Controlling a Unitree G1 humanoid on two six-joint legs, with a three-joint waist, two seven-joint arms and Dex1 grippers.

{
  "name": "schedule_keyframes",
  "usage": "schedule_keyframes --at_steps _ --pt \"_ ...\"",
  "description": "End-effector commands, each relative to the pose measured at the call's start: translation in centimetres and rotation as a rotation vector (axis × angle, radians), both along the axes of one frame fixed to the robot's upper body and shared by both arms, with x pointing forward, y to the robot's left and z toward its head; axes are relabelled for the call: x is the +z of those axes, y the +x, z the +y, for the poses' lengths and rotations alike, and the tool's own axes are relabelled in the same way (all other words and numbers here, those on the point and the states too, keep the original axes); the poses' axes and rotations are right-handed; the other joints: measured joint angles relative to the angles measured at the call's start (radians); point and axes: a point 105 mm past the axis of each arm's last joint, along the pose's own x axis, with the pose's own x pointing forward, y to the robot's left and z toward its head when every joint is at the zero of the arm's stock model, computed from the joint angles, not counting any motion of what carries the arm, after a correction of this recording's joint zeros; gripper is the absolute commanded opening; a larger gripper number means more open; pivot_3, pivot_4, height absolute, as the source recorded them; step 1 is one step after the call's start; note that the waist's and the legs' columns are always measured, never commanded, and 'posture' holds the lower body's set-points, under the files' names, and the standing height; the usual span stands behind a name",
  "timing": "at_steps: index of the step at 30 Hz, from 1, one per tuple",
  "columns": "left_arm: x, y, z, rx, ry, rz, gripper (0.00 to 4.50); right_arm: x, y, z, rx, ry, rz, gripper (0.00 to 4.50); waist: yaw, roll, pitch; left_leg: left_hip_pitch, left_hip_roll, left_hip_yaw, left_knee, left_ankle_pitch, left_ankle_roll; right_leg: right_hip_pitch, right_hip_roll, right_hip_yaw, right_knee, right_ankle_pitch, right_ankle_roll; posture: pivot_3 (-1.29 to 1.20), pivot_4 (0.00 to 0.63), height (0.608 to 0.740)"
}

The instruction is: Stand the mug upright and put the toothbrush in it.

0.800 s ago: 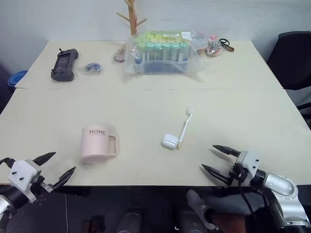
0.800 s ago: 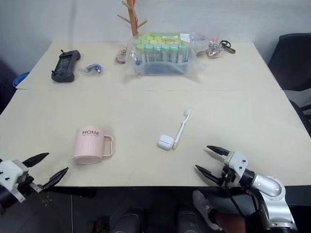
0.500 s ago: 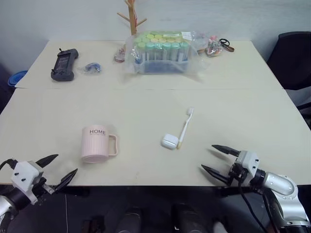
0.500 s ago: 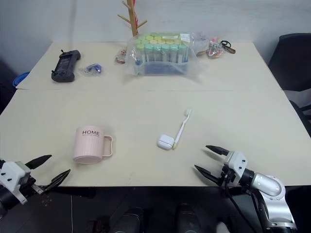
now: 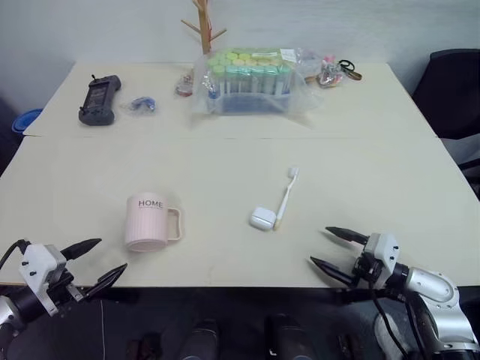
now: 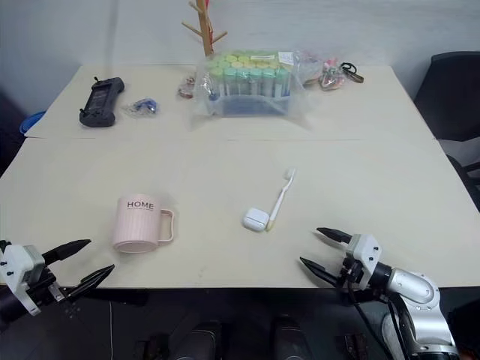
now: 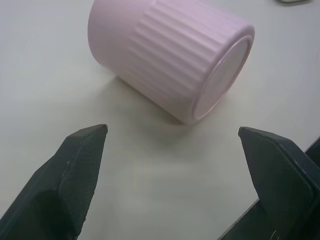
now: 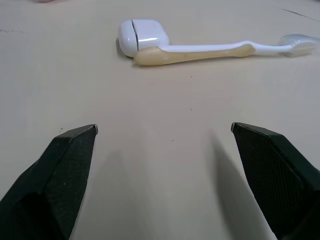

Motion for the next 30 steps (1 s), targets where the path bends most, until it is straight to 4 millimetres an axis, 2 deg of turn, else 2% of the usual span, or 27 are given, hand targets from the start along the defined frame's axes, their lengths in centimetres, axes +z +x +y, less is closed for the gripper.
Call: schedule_keyframes --at_steps 1,4,5,7,10,16,20,23,28,30 --pt "1.8 -0.4 -0.7 -0.062 -0.02 -0.034 4.46 1.7 0.4 0.5 0.009 -0.006 -0.077 4.5 0.0 0.0 0.0 0.0 0.0 0.0 0.0 0.0 0.0 0.0 0.0 0.0 0.0 0.0 0.0 0.0 0.15 0.74" --pt "3.5 -1.1 -2.6 -0.166 -0.109 0.02 4.46 4.0 0.8 3.5 0.116 -0.023 -0.086 4.5 -0.005 0.0 0.0 0.0 0.0 0.0 0.0 0.0 0.0 0.0 0.0 0.0 0.0 0.0 0.0 0.0 0.15 0.74" --pt "3.6 -1.4 -3.8 -0.238 -0.077 0.035 4.46 4.6 1.0 4.7 0.145 -0.034 -0.071 4.5 -0.006 0.0 0.0 0.0 0.001 0.0 0.001 0.0 0.0 -0.001 0.001 0.0 0.001 0.0 0.0 0.0 0.15 0.74" --pt "3.8 -1.4 -5.3 -0.316 -0.011 0.019 4.46 5.3 1.3 6.5 0.181 -0.048 -0.038 4.5 -0.003 0.002 0.0 0.0 0.001 0.0 0.0 0.0 -0.001 -0.001 0.001 0.0 0.001 0.0 0.0 0.0 0.15 0.74" --pt "5.0 -0.6 -6.7 -0.336 -0.051 -0.019 4.46 5.8 2.0 8.8 0.189 -0.084 0.019 4.5 0.002 0.002 0.0 -0.001 0.002 0.0 0.0 0.0 -0.001 -0.001 0.001 0.0 0.0 0.0 -0.001 0.0 0.15 0.74" --pt "4.5 0.2 -7.9 -0.375 -0.039 -0.009 4.46 3.8 5.9 12.0 0.071 -0.284 0.075 4.5 -0.003 0.002 0.0 -0.003 0.001 -0.003 0.001 0.0 -0.002 -0.002 0.001 -0.002 0.0 0.0 -0.001 0.0 0.15 0.74" --pt "4.2 0.4 -8.2 -0.368 -0.035 -0.022 4.46 3.2 7.5 12.8 0.023 -0.359 0.062 4.5 -0.003 0.002 0.0 -0.004 0.001 -0.002 0.0 0.0 -0.002 -0.005 0.001 -0.002 0.0 -0.001 -0.001 0.0 0.15 0.74" --pt "4.1 0.4 -8.3 -0.363 -0.036 -0.028 4.5 3.6 7.4 13.4 0.049 -0.344 0.073 3.89 -0.004 0.002 0.0 -0.004 0.001 -0.002 0.0 0.0 -0.002 -0.005 0.001 -0.002 0.0 -0.001 -0.002 0.0 0.15 0.74" --pt "3.9 0.3 -8.1 -0.353 -0.036 -0.031 4.5 4.7 5.9 13.7 0.14 -0.274 0.101 2.33 -0.003 0.002 0.0 -0.004 0.001 -0.002 0.0 0.0 -0.002 -0.005 0.001 -0.002 0.001 -0.001 -0.002 0.0 0.15 0.74" --pt "3.8 0.4 -8.1 -0.354 -0.034 -0.033 4.5 5.7 4.8 14.2 0.235 -0.202 0.078 2.32 -0.002 0.002 0.0 -0.004 0.001 -0.002 0.0 0.0 -0.002 -0.004 0.001 -0.002 0.001 -0.001 -0.002 0.0 0.15 0.74"
